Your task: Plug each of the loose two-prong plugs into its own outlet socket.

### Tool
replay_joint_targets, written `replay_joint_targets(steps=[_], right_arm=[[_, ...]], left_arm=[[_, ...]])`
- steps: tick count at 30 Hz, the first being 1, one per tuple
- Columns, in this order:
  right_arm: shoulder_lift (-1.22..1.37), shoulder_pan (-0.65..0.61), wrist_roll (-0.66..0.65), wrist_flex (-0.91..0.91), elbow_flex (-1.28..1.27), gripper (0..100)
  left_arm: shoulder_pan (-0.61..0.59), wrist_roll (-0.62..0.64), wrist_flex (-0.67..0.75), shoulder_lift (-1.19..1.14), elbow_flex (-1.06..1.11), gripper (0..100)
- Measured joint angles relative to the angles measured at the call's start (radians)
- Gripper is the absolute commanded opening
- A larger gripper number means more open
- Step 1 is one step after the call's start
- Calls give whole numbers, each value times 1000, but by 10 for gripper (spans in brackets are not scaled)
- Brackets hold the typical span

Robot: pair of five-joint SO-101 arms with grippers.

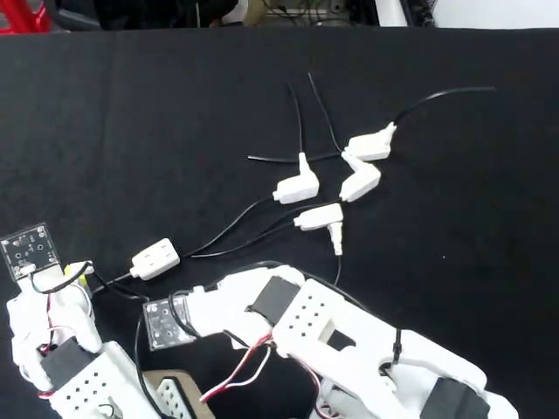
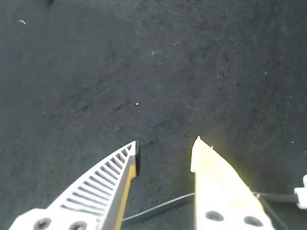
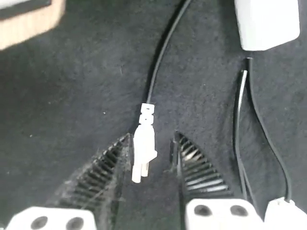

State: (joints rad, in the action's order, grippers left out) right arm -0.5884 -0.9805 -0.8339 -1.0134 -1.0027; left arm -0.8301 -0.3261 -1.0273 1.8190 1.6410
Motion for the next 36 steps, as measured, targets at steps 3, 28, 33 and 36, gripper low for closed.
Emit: replay_joint_targets(steps=[3,28,33,36], right_arm=[[0,0,38,12,0,141],[276,-5,66,21,29,138],[143,-3,66,-41,29,138],[43,-3,17,-48,5,139]], left_arm=[[0,0,0,0,0,191],[32,2,0,0,0,191],[32,2,0,0,12,191],[43,-8,0,0,17,191]])
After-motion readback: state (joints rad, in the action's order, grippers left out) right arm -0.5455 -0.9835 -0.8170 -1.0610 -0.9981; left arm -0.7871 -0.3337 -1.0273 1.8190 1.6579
